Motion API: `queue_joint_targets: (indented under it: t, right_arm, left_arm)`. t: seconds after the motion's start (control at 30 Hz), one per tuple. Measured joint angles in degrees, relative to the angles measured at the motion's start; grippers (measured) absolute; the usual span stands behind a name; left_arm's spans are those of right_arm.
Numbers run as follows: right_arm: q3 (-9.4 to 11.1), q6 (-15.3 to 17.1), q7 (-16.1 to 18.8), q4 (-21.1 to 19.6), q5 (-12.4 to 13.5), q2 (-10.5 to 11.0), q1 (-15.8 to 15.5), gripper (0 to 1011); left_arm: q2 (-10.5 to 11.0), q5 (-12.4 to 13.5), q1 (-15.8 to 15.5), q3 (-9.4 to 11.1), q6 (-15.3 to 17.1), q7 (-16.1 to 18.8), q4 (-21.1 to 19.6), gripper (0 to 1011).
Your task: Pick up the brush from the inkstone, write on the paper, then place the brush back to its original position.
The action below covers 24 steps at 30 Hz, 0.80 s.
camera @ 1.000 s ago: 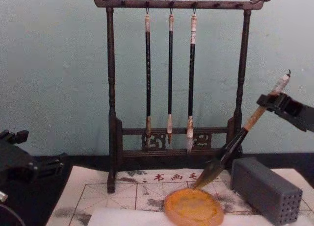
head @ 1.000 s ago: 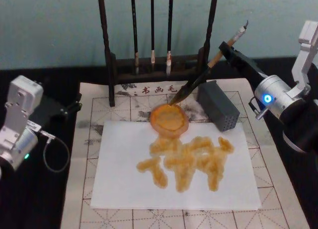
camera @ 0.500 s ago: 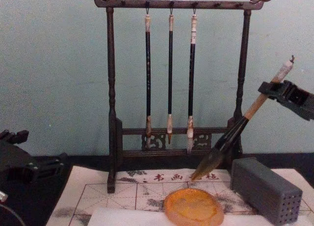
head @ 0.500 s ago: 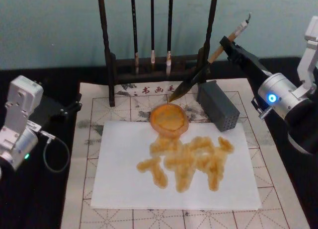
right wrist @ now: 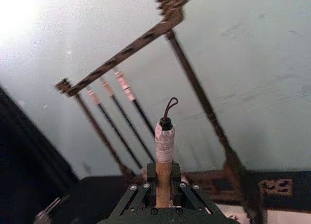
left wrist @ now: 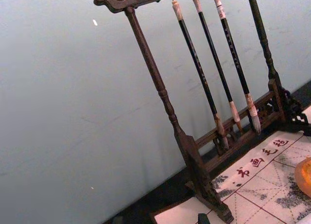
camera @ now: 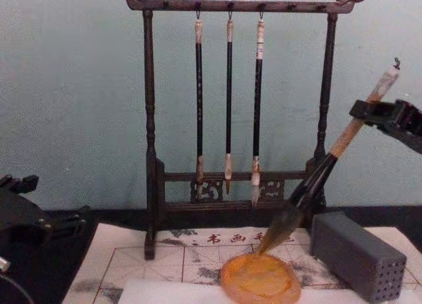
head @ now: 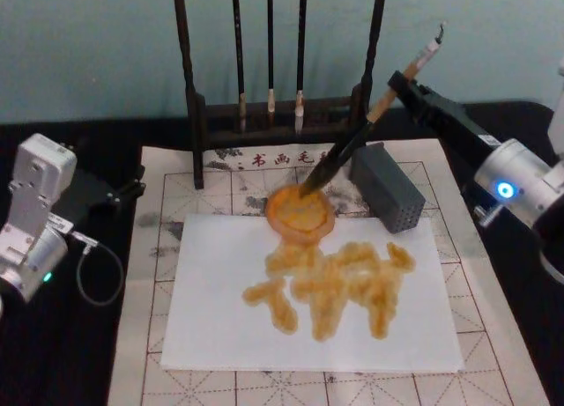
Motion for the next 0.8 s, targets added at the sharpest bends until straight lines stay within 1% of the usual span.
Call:
queue_joint_targets:
  t: [0.03,0.13,0.17,0.23,0.27,0.47,0.5,0.6,0.7,0.8]
  right_arm:
    - [-0.2,0.1,0.9,-1.0,0.2,0.9,-0.7,192]
    - [-0.3,0.1,2.0,-2.1,0.5,2.1,-1.6,192]
    - [-0.4,0.0,2.6,-3.0,0.7,3.0,-2.2,192]
    - [-0.4,0.0,3.0,-3.8,1.0,3.8,-3.0,192]
    - [-0.4,-0.2,3.3,-4.7,1.3,4.6,-3.8,192]
    - [-0.1,-1.0,4.0,-7.1,1.9,7.0,-6.3,192]
    - [0.0,-1.4,4.3,-7.7,2.0,7.7,-7.0,192]
    - [0.0,-1.9,5.1,-8.6,2.0,8.9,-8.1,192]
    - [0.2,-2.9,6.6,-9.9,1.5,10.9,-9.8,192]
    - [0.3,-3.7,7.7,-10.8,1.0,12.2,-10.8,192]
  left_arm:
    - [0.0,0.0,0.0,0.0,0.0,0.0,0.0,1001]
    - [0.0,0.0,0.0,0.0,0.0,0.0,0.0,1001]
    - [0.0,0.0,0.0,0.0,0.0,0.0,0.0,1001]
    - [0.0,0.0,0.0,0.0,0.0,0.0,0.0,1001]
    - [0.0,0.0,0.0,0.0,0.0,0.0,0.0,1001]
    - [0.0,0.0,0.0,0.0,0.0,0.0,0.0,1001]
    - [0.0,0.0,0.0,0.0,0.0,0.0,0.0,1001]
    - [0.0,0.0,0.0,0.0,0.0,0.0,0.0,1001]
    - [0.0,0.0,0.0,0.0,0.0,0.0,0.0,1001]
    - [0.0,0.0,0.0,0.0,0.0,0.0,0.0,1001]
